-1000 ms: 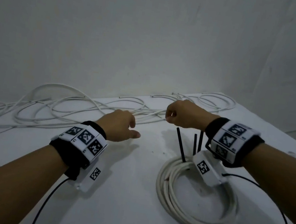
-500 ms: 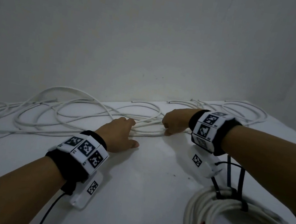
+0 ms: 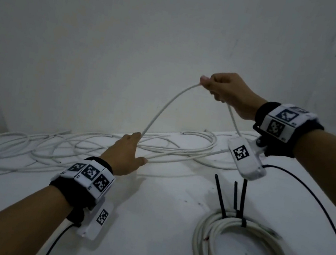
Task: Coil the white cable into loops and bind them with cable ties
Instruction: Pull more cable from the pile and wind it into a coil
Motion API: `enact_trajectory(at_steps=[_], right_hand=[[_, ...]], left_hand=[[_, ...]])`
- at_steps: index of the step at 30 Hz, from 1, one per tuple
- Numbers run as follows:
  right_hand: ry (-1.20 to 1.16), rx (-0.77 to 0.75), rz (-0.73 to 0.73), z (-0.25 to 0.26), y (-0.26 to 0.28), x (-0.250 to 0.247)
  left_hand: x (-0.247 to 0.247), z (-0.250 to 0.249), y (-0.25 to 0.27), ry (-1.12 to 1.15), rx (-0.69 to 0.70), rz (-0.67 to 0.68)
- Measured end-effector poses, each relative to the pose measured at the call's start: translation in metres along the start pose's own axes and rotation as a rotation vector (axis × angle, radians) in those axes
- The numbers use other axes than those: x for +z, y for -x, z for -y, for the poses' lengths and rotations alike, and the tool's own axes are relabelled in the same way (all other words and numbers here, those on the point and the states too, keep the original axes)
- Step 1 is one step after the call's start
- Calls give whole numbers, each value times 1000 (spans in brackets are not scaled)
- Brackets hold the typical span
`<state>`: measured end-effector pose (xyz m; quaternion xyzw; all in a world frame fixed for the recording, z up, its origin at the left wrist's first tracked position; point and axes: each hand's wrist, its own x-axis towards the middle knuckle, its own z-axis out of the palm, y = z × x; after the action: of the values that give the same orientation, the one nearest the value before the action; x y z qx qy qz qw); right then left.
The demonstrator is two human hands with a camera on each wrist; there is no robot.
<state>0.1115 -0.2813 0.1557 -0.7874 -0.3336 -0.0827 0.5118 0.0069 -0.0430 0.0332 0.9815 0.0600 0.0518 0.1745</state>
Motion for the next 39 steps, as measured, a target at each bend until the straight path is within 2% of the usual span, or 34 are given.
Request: enact_trajectory(at_steps=[4,7,11,14,18,20,23,26,28,31,34,36,39], right_hand=[[-100,-22,-168,20,0,-17],[-276,17,-324,28,-4,-27],[-571,97,-506,38,-13,-42],[-695,73,-569,46,-19,-56],[-693,23,-518,51,-21,-67],[-580,39,-380,50,-18,-63],[-475,80,-114,51,-10,-46],[-489,62,7,58,-3,-33],[-470,63,55,63,0,-31],[-460,113,1,64,3,-33],[-633,141,-159,63,4,-40],[-820,123,-267,71,2,-48],[-1165,44,-389,90,1,-72]], left_hand=[[10,5,11,49,-48,125],[24,10,14,37,-64,183],[36,13,16,24,-90,217],[37,14,14,45,-110,208],[36,13,7,20,-137,199],[31,9,1,65,-112,77],[11,-7,-8,178,31,-144],[-4,-34,-12,310,200,-177],[-7,-54,-12,470,221,-220],[-14,-83,-8,828,179,-300],[-22,-107,2,1158,165,-239],[-18,-116,5,1131,253,-235],[-5,-111,5,853,292,-307]])
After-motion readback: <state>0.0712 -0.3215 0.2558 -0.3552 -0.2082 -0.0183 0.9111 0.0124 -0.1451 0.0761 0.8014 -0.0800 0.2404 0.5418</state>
